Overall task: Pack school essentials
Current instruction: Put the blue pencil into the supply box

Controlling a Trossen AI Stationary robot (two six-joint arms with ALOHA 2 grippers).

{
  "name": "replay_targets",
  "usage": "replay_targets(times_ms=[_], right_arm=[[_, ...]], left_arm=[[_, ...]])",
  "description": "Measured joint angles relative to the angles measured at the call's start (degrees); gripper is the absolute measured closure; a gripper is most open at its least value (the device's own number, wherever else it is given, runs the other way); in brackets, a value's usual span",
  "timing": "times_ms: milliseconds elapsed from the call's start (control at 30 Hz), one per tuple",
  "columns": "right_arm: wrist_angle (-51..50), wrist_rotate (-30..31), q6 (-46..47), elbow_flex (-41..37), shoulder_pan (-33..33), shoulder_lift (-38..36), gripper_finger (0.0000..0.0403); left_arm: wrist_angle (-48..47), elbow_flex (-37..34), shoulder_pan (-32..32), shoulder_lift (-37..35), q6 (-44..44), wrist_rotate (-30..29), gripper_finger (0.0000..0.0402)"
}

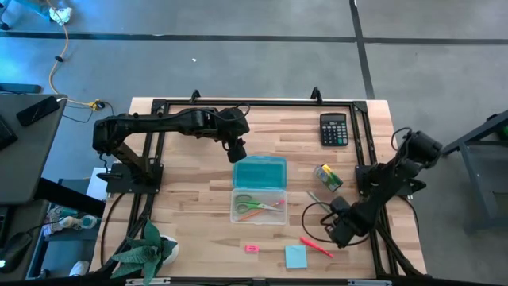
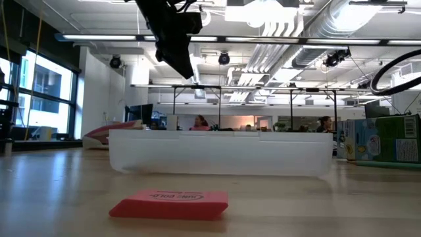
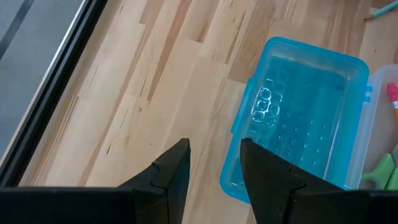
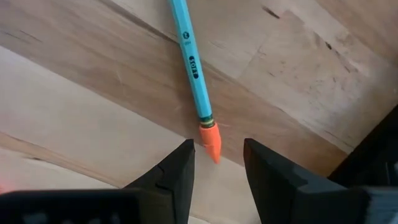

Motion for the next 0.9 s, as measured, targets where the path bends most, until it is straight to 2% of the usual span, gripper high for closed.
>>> replay_targets(times_ms=[333, 433, 700, 900], right_arm=[[6.33, 0.20, -0.30, -1.37, 0.74, 3.12, 0.0280], [10.32, -0.28, 2.12, -4.02, 0.80, 2.59, 0.0299], [9.34, 0.22, 2.04, -3.65, 0.81, 0.16, 0.0368], [9.81, 0.24, 1.80, -3.65, 0.85, 0.05, 0.0394]], left_arm=[[0.07, 0.00, 0.00, 0.00, 0.00, 0.05, 0.0273], [0.08, 0.00, 0.00, 0.00, 0.00, 0.09, 0.0273], [-0.22, -0.04, 0.00, 0.02, -0.15, 0.55, 0.0273], [-1.66, -0.04, 0.00, 0.02, -0.83, 0.99, 0.0273]])
